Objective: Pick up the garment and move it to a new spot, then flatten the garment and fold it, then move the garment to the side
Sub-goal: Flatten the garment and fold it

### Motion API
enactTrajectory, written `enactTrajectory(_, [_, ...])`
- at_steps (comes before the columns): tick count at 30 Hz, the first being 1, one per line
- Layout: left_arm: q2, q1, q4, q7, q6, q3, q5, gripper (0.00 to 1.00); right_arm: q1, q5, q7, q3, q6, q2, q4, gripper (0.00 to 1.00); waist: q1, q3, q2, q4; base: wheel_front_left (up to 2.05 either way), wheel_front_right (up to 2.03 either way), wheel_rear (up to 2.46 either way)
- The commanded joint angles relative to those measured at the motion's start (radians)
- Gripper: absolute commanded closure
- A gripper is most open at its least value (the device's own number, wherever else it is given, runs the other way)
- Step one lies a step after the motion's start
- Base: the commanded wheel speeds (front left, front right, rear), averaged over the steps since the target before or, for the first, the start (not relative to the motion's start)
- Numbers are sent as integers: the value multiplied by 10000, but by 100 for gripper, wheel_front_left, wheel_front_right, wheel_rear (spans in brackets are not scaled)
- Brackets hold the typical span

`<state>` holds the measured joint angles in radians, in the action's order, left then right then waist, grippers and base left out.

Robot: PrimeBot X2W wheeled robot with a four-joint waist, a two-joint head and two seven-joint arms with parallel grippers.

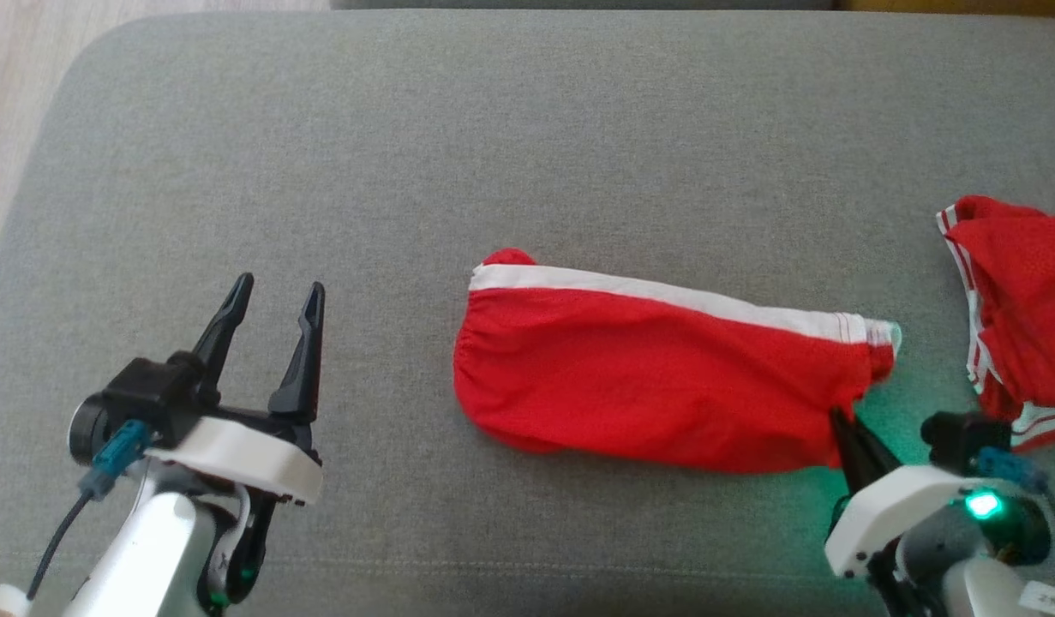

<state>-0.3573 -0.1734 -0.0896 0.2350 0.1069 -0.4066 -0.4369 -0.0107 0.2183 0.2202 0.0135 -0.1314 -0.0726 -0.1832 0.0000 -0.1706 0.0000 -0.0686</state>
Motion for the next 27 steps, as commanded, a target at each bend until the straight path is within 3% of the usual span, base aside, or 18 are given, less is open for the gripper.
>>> enactTrajectory(1, [-317,-341,304,45,65,423,-93,0,121,-102,-16,-219,7,16,12,100,0,25,0,13,0,0,0])
enactTrajectory(2, [-323,-332,304,40,70,420,-101,0,99,-88,-17,-228,7,39,-157,84,0,38,0,24,0,0,0])
enactTrajectory(3, [-327,-325,307,31,73,413,-110,0,94,-102,-31,-228,7,59,-315,56,0,50,0,27,0,0,0])
enactTrajectory(4, [-333,-319,308,22,76,406,-117,0,110,-118,-72,-228,7,78,-446,0,0,60,0,29,0,0,0])
enactTrajectory(10, [-348,-257,293,0,123,378,-144,0,306,-19,-623,-305,7,142,-488,0,0,171,0,19,0,0,0])
enactTrajectory(17, [-372,-2,306,-12,290,392,-198,0,493,-154,-1228,-425,7,169,1064,0,0,456,0,58,0,0,0])
enactTrajectory(27, [-466,290,456,-129,500,369,-234,0,675,-546,-976,-504,7,38,3056,0,0,831,0,94,0,0,0])
